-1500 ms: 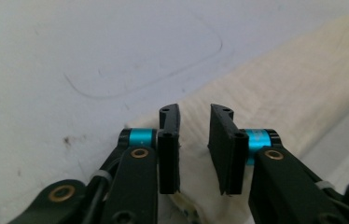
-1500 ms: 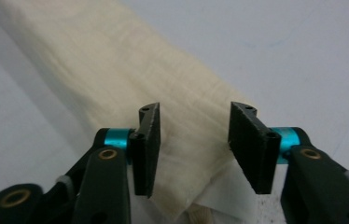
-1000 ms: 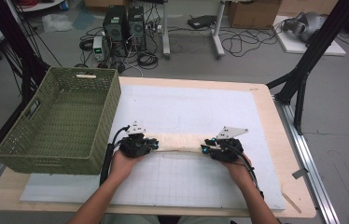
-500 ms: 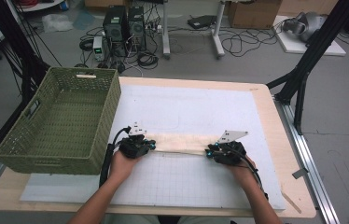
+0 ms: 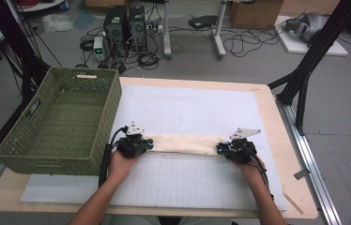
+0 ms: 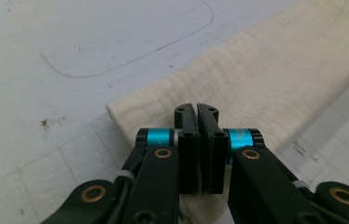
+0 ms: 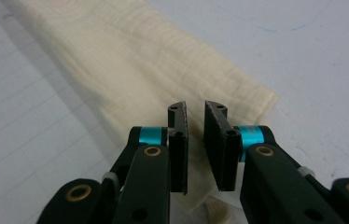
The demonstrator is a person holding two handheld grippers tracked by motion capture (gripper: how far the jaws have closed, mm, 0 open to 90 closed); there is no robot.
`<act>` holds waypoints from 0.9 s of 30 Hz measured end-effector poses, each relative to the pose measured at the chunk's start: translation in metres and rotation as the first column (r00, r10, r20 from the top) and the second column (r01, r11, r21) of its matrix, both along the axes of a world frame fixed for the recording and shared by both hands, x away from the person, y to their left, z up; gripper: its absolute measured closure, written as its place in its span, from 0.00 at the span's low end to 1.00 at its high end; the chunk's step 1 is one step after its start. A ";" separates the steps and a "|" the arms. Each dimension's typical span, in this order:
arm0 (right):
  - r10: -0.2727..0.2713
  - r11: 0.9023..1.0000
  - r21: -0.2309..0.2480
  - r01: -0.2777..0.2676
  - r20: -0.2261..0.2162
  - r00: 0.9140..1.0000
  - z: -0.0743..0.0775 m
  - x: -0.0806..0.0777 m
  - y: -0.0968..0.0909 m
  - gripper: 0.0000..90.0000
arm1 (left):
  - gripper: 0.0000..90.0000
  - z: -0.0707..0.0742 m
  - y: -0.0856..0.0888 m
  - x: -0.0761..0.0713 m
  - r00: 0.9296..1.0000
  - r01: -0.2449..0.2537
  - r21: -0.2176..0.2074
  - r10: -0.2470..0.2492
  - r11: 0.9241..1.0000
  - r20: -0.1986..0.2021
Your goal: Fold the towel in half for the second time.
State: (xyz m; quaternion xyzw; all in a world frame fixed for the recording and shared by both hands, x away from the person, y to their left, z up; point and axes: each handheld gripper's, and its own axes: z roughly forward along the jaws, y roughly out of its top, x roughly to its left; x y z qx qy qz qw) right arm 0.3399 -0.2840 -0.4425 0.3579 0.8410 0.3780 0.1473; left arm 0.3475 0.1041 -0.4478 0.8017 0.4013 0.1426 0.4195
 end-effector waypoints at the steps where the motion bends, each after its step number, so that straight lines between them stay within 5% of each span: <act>1: 0.001 1.000 -0.012 -0.001 0.008 1.000 0.000 -0.002 0.000 0.88 | 0.96 0.000 0.001 0.000 1.000 -0.004 0.007 0.004 1.000 0.002; 6: -0.010 1.000 0.028 0.009 0.041 0.999 0.009 -0.008 -0.007 0.73 | 0.88 0.004 0.004 -0.001 1.000 -0.022 -0.035 0.023 0.999 0.012; 7: -0.022 0.999 0.047 0.019 0.063 0.998 0.014 -0.009 -0.009 0.69 | 0.83 0.011 0.008 -0.002 0.998 -0.010 -0.095 0.016 0.995 0.064; 8: -0.039 0.998 0.062 0.034 0.090 0.995 0.019 -0.011 -0.012 0.64 | 0.80 0.011 0.008 -0.002 0.998 -0.010 -0.095 0.016 0.995 0.064; 9: -0.059 0.996 0.069 0.051 0.116 0.991 0.024 -0.013 -0.015 0.58 | 0.74 0.019 0.011 -0.004 0.992 -0.004 -0.146 0.023 0.989 0.123; 11: -0.095 0.995 0.059 0.086 0.168 0.981 0.032 -0.016 -0.020 0.46 | 0.61 0.030 0.014 -0.006 0.984 0.000 -0.213 0.038 0.977 0.172; 12: -0.120 0.992 0.066 0.109 0.190 0.975 0.036 -0.017 -0.023 0.40 | 0.55 0.030 0.014 -0.006 0.984 0.000 -0.213 0.038 0.977 0.172; 13: -0.139 0.989 0.075 0.126 0.208 0.968 0.038 -0.018 -0.026 0.35 | 0.46 0.039 0.017 -0.007 0.978 -0.022 -0.259 0.075 0.966 0.197; 16: -0.180 0.982 0.095 0.162 0.235 0.955 0.044 -0.020 -0.034 0.27 | 0.27 0.046 0.022 -0.007 0.973 -0.038 -0.303 0.104 0.952 0.204; 27: -0.243 0.966 0.142 0.216 0.205 0.948 0.046 -0.024 -0.055 0.13 | 0.22 0.048 0.025 -0.007 0.975 0.001 -0.289 0.064 0.957 0.215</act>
